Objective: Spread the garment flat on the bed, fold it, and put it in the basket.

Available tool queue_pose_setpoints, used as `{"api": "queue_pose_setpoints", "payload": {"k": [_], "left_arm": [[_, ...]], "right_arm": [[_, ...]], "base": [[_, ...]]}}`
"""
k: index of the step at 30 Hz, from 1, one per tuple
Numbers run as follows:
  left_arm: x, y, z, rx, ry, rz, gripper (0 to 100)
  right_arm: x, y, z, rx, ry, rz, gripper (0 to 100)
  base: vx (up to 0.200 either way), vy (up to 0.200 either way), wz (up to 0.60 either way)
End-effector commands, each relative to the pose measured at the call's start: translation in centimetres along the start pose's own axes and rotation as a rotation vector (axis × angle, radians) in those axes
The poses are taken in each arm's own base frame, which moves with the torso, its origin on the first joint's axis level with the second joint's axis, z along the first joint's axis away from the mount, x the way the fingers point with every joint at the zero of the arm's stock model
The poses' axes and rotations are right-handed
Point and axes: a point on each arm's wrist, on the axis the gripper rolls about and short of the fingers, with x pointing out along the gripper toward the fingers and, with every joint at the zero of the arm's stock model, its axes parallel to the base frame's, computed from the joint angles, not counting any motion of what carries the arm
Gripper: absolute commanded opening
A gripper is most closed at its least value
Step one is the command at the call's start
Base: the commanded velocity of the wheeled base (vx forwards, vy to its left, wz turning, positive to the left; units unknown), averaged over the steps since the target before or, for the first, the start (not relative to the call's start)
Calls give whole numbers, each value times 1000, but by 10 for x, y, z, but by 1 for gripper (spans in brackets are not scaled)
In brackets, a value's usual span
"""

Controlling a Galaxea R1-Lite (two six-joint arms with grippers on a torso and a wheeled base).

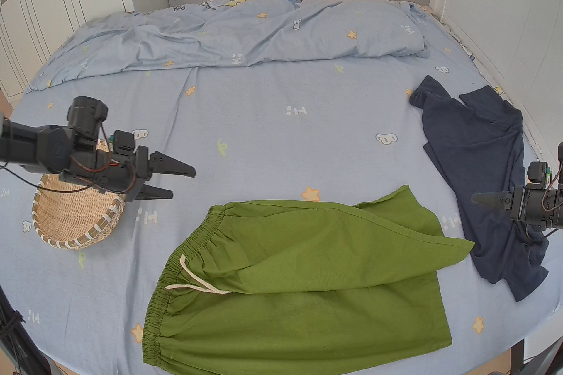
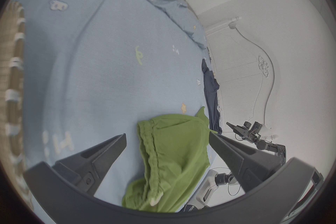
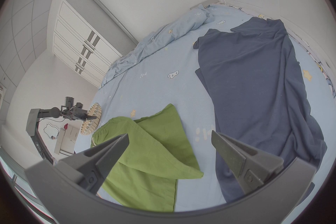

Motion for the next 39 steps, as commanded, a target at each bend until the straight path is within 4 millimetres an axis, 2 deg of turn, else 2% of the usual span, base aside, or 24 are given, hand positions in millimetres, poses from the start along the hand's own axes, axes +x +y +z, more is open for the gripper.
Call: {"api": "queue_pose_setpoints", "payload": {"k": [1,9,25,26,39], "left_arm": [[69,37,10,-61,106,-10,100],[90,41,12,-65,129,-22,100],[103,39,6,-65,161,-26,100],[103,40,6,-66,162,-26,0],[96,39,7,-69,151,-24,0]], "right_arm": [[7,-2,4,3,19,8,100],[7,-1,3,1,19,11,100],[7,2,3,-4,19,18,100],[7,2,3,-2,21,18,100],[11,4,0,-2,41,32,100]], "base": [[0,0,0],[0,0,0],[0,0,0],[0,0,0],[0,0,0]]}}
